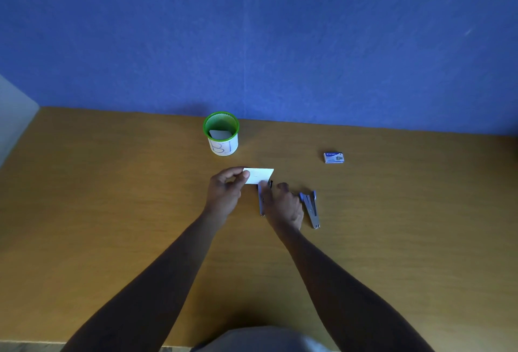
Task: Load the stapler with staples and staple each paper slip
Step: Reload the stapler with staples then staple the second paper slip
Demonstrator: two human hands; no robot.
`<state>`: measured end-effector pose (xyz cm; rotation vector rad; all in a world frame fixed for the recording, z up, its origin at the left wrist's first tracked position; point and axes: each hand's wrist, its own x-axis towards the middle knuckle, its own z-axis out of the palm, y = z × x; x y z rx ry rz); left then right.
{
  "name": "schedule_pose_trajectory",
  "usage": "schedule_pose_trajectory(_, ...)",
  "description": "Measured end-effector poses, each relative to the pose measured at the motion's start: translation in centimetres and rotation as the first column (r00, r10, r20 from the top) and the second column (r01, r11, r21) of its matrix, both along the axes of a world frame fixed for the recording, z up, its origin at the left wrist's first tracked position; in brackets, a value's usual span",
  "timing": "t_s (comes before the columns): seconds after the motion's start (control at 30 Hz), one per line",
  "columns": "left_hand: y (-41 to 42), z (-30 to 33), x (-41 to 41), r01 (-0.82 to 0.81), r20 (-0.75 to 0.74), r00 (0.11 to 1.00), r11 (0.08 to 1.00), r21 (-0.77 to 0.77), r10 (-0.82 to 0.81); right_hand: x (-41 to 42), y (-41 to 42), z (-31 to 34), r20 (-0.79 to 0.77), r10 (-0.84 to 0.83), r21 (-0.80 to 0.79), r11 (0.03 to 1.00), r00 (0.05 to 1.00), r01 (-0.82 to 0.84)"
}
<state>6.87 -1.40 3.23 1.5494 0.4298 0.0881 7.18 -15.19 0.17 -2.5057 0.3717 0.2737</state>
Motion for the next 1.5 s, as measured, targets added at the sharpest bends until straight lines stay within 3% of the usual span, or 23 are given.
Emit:
schedule_pose_trajectory(0.07, -0.1, -0.1, -0.1, 0.038, -0.003, 0.999, 0.999, 0.022, -0.037, 0.3, -0.9, 0.4, -0.029, -0.083, 0.303, 0.949, 0.996, 0.088)
schedule_pose_trajectory(0.1, -0.1, -0.2, -0.1, 0.059, -0.006, 0.998, 0.998, 0.015, -0.059, 0.5, -1.4, 0.7, -0.104, -0.122, 0.499, 0.852, 0.987, 0.158)
schedule_pose_trajectory(0.17, -0.4, -0.3, -0.3, 0.112, -0.007, 0.994, 0.994, 0.012, -0.112, 0.9, -2.5, 1.5, -0.303, -0.139, 0.764, 0.556, 0.943, 0.328)
schedule_pose_trajectory(0.23, -0.7, -0.2, -0.6, 0.169, -0.006, 0.986, 0.986, 0.010, -0.168, 1.3, -3.5, 2.1, -0.393, -0.098, 0.833, 0.384, 0.914, 0.399)
schedule_pose_trajectory(0.37, -1.2, 0.4, -0.7, 0.263, -0.007, 0.965, 0.964, 0.030, -0.263, 1.5, -5.2, 2.7, -0.374, -0.066, 0.889, 0.259, 0.925, 0.378)
schedule_pose_trajectory(0.43, -1.3, 0.7, -0.8, 0.284, -0.009, 0.959, 0.957, 0.064, -0.284, 1.2, -5.7, 2.9, -0.324, -0.046, 0.903, 0.284, 0.945, 0.323)
schedule_pose_trajectory(0.57, -1.6, 1.0, -0.9, 0.259, -0.015, 0.966, 0.965, 0.036, -0.258, 0.8, -6.1, 2.9, -0.211, -0.038, 0.873, 0.441, 0.977, 0.206)
schedule_pose_trajectory(0.67, -1.7, 0.9, -0.7, 0.234, -0.034, 0.972, 0.965, 0.119, -0.231, 0.6, -6.1, 3.0, -0.106, -0.046, 0.834, 0.539, 0.993, 0.114)
schedule_pose_trajectory(0.77, -1.7, 0.8, -0.6, 0.191, -0.071, 0.980, 0.979, 0.072, -0.186, 0.6, -5.9, 3.0, -0.026, -0.062, 0.790, 0.610, 0.998, 0.059)
schedule_pose_trajectory(0.97, -1.7, 0.7, -0.7, 0.164, -0.111, 0.981, 0.986, 0.011, -0.162, 0.5, -5.8, 3.0, -0.024, -0.068, 0.777, 0.627, 0.997, 0.062)
schedule_pose_trajectory(1.5, -0.5, 0.7, -0.2, 0.127, -0.099, 0.988, 0.990, 0.066, -0.120, 1.1, -4.8, 3.3, -0.047, -0.047, 0.767, 0.638, 0.998, 0.067)
